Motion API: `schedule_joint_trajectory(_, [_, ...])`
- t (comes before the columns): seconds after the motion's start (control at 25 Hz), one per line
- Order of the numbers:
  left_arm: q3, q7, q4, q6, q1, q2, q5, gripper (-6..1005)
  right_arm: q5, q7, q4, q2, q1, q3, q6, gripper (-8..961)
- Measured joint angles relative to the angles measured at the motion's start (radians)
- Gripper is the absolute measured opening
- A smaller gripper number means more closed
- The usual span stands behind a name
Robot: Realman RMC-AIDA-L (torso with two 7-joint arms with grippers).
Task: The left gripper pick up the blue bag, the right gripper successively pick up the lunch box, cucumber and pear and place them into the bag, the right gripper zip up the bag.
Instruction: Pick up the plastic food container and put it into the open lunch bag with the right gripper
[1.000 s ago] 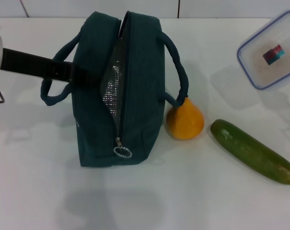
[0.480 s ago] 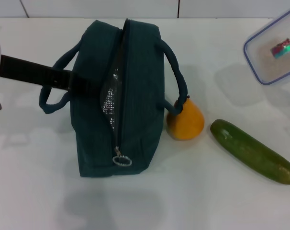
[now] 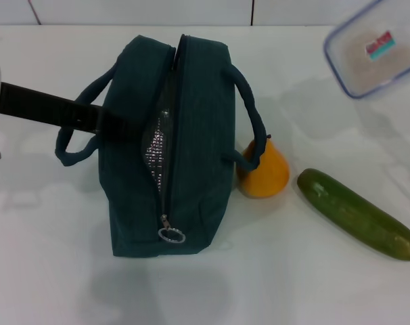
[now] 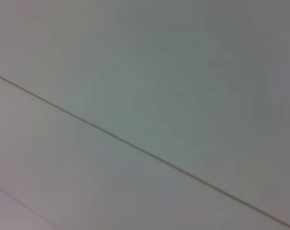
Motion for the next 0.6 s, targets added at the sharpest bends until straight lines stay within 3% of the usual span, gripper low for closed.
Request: schedule_joint_trajectory(0.6, [0.004,0.016,-0.007,-0.006,-0.012,-0.001,0.008,36,0.001,0.078,0.003,0.019,0.209,0.0,-0.027,94])
